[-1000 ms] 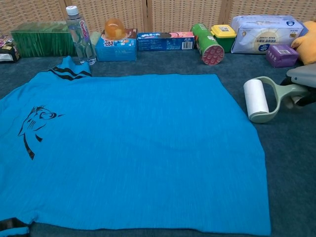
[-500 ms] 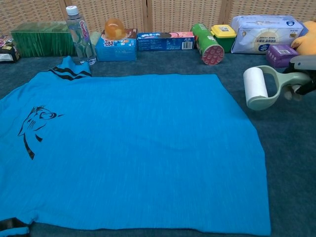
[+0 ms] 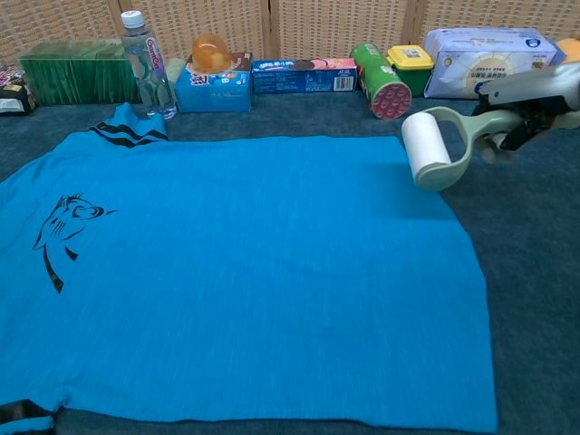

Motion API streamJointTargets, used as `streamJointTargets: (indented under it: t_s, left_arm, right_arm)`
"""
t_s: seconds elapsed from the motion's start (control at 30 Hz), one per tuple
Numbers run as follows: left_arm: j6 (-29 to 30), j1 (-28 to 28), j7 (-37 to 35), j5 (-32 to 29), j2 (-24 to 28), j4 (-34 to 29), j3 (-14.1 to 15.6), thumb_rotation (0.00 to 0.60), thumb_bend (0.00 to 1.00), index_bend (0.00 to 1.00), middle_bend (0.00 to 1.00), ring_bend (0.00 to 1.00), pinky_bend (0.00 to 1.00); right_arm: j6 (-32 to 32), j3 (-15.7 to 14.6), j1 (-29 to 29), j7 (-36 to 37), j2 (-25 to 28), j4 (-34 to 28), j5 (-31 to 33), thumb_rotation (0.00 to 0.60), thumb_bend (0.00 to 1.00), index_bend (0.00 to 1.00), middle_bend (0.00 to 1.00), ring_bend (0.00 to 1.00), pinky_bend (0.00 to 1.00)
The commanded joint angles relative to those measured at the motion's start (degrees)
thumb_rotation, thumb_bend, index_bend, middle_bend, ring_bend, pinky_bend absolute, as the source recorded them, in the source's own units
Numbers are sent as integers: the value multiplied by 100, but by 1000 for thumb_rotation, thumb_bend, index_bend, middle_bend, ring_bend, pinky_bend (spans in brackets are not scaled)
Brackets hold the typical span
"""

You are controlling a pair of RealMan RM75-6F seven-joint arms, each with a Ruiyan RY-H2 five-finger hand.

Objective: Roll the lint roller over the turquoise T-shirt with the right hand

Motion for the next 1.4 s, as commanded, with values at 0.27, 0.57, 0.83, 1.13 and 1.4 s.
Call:
streamJointTargets:
  t_s: [0.27,0.57,0.83,1.13,1.4]
  left_arm:
    - [-8,12,-154,116,54,47,42,600,114,0,0,0,80]
    - [-58,-7,-239,186,84,84,71,600,115,0,0,0,79]
    - [-53,-2,-325,214,113,109,80,600,114,0,0,0,80]
    - [-75,-12,-403,230,144,130,85,600,114,0,0,0,80]
    - [-86,-13,-460,213,166,139,82,600,115,0,0,0,80]
  right_arm:
    - [950,-1141,1916,-2645,-434,-741,3156,600,1000,678,702,989,1000]
    - [1799,-1464,2894,-3916,-984,-955,5309,600,1000,680,703,990,1000]
    - [1962,-1440,3146,-4384,-1243,-857,5981,600,1000,679,703,990,1000]
    - [2099,-1313,3309,-4814,-1493,-722,6471,600,1000,680,703,990,1000]
    - [2472,-1069,3486,-5243,-1800,-685,6804,600,1000,680,703,990,1000]
